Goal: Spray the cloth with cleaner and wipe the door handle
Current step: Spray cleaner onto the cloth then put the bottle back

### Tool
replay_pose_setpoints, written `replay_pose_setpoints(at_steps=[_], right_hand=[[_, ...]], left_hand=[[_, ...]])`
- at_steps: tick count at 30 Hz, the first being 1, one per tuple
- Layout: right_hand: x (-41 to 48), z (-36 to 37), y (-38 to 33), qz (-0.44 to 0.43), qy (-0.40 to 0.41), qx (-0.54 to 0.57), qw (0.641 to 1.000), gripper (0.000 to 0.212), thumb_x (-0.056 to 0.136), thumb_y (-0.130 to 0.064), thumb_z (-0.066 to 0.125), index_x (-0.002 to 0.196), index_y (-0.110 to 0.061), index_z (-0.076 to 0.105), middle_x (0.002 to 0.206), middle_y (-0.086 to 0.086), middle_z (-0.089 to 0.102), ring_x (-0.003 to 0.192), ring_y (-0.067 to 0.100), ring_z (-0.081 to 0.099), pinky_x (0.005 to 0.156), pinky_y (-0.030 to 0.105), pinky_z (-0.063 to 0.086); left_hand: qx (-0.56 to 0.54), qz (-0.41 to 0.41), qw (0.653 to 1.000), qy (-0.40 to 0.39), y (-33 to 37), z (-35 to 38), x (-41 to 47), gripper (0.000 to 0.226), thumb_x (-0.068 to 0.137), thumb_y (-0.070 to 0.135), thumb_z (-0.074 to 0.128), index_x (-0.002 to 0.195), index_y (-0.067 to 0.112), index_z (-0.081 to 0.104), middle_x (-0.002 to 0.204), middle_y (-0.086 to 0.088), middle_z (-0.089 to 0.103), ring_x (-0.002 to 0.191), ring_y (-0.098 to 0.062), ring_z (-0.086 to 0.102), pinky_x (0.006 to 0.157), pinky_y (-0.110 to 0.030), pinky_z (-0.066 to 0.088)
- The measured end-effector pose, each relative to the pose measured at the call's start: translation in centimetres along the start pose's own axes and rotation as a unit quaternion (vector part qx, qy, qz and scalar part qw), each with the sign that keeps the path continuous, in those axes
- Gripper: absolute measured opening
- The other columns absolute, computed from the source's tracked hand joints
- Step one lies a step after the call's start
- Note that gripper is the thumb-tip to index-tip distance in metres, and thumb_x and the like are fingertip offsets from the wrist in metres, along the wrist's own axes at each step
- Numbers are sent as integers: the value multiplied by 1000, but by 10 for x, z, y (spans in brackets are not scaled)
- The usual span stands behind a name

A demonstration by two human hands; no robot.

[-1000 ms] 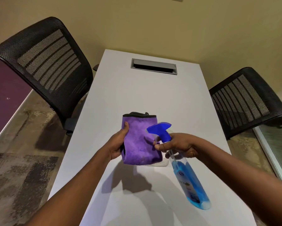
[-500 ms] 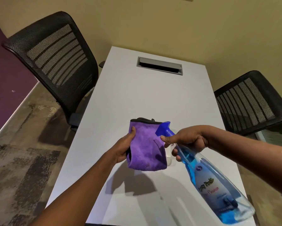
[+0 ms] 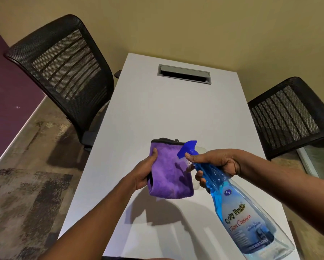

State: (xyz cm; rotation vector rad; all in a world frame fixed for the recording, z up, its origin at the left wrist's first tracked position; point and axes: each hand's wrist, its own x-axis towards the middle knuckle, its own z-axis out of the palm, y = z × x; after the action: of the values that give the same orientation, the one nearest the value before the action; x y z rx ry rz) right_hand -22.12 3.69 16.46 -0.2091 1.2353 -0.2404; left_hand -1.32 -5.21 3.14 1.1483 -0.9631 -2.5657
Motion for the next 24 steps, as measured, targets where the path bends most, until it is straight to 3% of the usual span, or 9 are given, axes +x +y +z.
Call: replay_pose_setpoints(at_steps=[3,7,9,12,14,17,21,24], right_hand=[[-4,-1,-2,-29,14,3,999,61,60,-47,87,97,-12,53,63,6,56,58,22,58,63,34,53],[-7,0,-4,-75,33,-14,997,58,66,-49,82,102,-15,53,67,6,53,61,22,56,65,34,51],[-6,3,-3,-78,28,-22,996,53,70,-48,79,99,-14,51,67,6,53,60,21,56,65,34,52],[-1,6,3,-74,26,-31,996,48,74,-46,75,92,-11,48,68,6,52,61,20,56,65,32,52],[3,8,6,-70,34,-38,996,41,73,-45,75,76,-11,53,67,6,52,61,20,56,66,33,51],[5,9,9,-63,47,-40,996,40,69,-44,78,60,-12,55,63,4,53,60,20,55,69,33,48],[7,8,13,-84,15,-51,995,35,73,-40,77,60,-14,57,63,4,54,61,20,56,68,32,50],[3,9,14,-83,4,-54,995,32,75,-40,75,68,-13,59,66,5,54,62,20,56,68,33,49]], left_hand=[[-15,1,1000,-4,-1,0,1,66,85,69,46,124,19,60,117,-12,71,108,-32,67,87,-42,56],[-63,2,998,-22,-1,-4,4,69,84,68,48,128,16,59,126,-14,66,116,-34,62,104,-51,46],[-76,1,997,-20,0,-5,6,69,85,68,46,129,15,59,127,-15,65,117,-35,61,107,-53,42],[-73,5,997,-17,1,-3,7,68,86,66,47,127,15,60,124,-14,67,114,-34,64,98,-49,51],[-70,7,997,-23,3,-1,7,68,84,66,48,126,15,61,123,-14,67,112,-34,65,93,-47,54],[-67,10,997,-28,3,2,7,70,81,66,51,127,14,60,125,-15,66,113,-36,64,99,-51,50],[-78,2,996,-38,2,1,9,69,88,64,45,134,12,55,132,-18,60,121,-40,57,110,-58,37],[-81,0,996,-42,3,1,10,69,89,64,45,134,12,54,133,-19,59,122,-40,56,110,-59,35]])
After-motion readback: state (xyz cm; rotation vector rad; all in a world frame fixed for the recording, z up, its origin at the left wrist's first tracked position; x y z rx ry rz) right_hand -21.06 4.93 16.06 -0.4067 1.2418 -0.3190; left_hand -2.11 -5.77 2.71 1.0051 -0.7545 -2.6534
